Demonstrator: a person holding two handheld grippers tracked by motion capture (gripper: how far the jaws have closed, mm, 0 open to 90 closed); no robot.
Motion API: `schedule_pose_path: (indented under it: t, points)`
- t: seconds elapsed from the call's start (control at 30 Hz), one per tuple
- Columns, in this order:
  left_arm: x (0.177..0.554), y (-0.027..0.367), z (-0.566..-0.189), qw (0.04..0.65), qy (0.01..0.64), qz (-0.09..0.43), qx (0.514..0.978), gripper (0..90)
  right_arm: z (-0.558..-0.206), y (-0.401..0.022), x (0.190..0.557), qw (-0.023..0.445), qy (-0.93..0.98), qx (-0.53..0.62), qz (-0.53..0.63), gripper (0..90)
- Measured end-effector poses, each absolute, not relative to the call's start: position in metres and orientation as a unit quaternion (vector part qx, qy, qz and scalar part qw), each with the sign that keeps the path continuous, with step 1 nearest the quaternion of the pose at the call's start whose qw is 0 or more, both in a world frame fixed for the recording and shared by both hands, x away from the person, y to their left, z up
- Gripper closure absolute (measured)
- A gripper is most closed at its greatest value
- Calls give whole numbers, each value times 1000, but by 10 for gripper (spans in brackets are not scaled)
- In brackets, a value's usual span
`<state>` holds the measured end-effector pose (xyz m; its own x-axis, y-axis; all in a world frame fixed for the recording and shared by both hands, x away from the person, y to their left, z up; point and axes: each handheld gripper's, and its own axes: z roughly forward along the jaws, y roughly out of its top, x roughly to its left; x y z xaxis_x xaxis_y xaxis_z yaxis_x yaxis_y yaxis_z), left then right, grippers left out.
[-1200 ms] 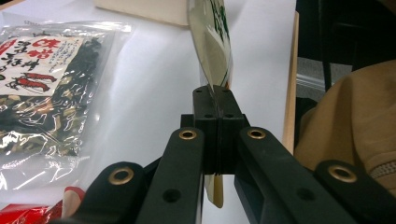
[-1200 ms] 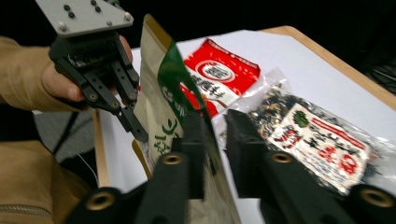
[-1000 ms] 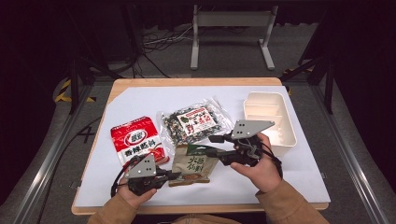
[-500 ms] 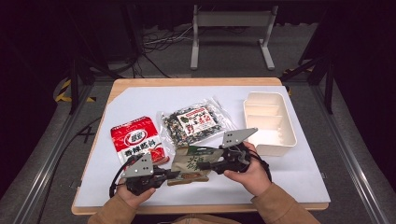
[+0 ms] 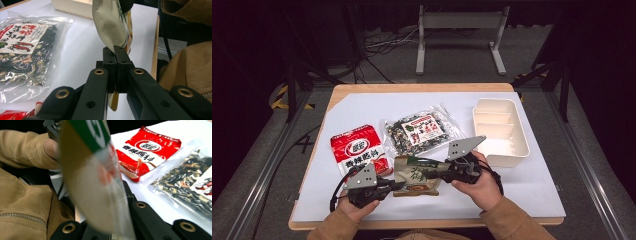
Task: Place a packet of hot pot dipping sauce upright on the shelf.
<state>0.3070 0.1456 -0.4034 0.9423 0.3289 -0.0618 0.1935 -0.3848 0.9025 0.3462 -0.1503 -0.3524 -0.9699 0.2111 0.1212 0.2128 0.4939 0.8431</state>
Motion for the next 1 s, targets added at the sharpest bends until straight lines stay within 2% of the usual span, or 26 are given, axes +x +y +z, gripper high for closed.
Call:
schedule_pose_path:
  t: [0.07, 0.17, 0.3, 0.43, 0.63, 1.0]
  points:
    - [307, 146, -404, 533, 162, 70, 827, 809, -348, -151, 346, -4, -867, -119, -485, 896]
    - [308, 148, -403, 535, 165, 74, 825, 774, -341, -154, 347, -14, -868, -118, -482, 897]
    - [309, 149, -405, 526, 174, 84, 828, 663, -328, -164, 351, -37, -870, -121, -477, 898]
    - [311, 152, -405, 530, 182, 84, 824, 638, -317, -177, 357, -59, -872, -127, -469, 898]
    - [313, 155, -407, 529, 195, 96, 821, 549, -304, -195, 368, -82, -871, -143, -464, 898]
    - [316, 163, -409, 537, 210, 99, 811, 506, -291, -214, 383, -104, -868, -161, -458, 897]
